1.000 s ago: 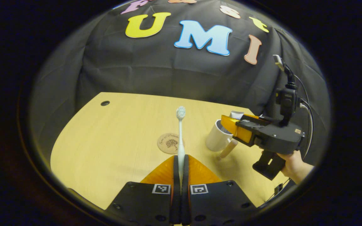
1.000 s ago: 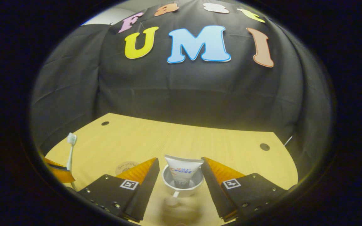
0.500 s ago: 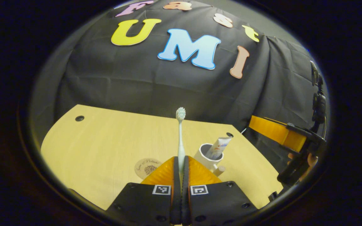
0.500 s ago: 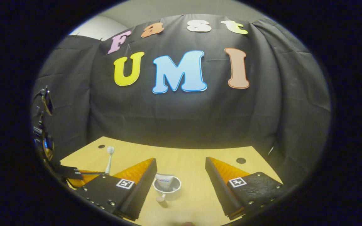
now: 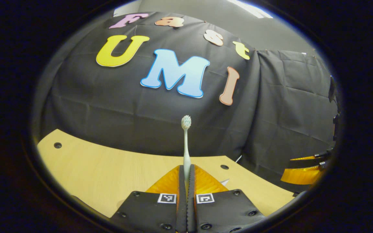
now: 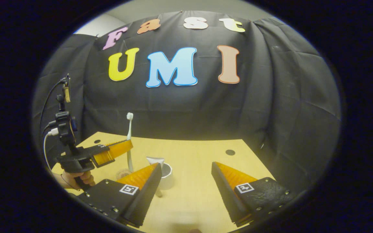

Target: Put the toothbrush and toothpaste on the desktop into the cup, then pick up the cup and place it on the coaster on the desktop.

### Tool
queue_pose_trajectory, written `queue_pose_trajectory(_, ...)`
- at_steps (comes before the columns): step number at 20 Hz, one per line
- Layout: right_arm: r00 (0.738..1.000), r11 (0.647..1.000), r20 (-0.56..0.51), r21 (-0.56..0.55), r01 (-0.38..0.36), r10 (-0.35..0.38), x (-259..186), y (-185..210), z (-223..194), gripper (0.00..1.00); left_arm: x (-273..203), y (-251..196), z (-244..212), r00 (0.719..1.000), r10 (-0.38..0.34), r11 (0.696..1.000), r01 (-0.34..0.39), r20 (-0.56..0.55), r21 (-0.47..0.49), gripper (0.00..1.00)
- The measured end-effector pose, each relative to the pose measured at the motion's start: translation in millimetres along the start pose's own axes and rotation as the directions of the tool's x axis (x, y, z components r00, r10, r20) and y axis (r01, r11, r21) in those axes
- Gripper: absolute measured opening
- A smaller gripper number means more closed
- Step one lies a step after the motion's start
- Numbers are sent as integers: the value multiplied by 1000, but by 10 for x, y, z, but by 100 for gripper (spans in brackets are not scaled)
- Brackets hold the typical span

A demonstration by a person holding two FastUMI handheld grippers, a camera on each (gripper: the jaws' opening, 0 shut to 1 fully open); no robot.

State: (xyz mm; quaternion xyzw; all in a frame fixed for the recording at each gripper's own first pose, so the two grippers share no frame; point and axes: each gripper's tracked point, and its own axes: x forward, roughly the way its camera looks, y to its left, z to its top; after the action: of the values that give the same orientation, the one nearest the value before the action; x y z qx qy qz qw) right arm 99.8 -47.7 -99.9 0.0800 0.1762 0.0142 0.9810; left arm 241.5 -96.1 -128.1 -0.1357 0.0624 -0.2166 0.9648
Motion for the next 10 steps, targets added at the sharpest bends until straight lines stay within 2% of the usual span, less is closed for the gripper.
queue_pose_trajectory(6,999,998,-28,56,27,-26,-13,-42,-52,94,407,-97,-104,998,-41,998,43,56,-38,8)
queue_pose_trajectory(10,998,996,-45,80,35,-32,-35,-82,-122,93,599,-144,-341,999,-48,997,49,22,-53,8)
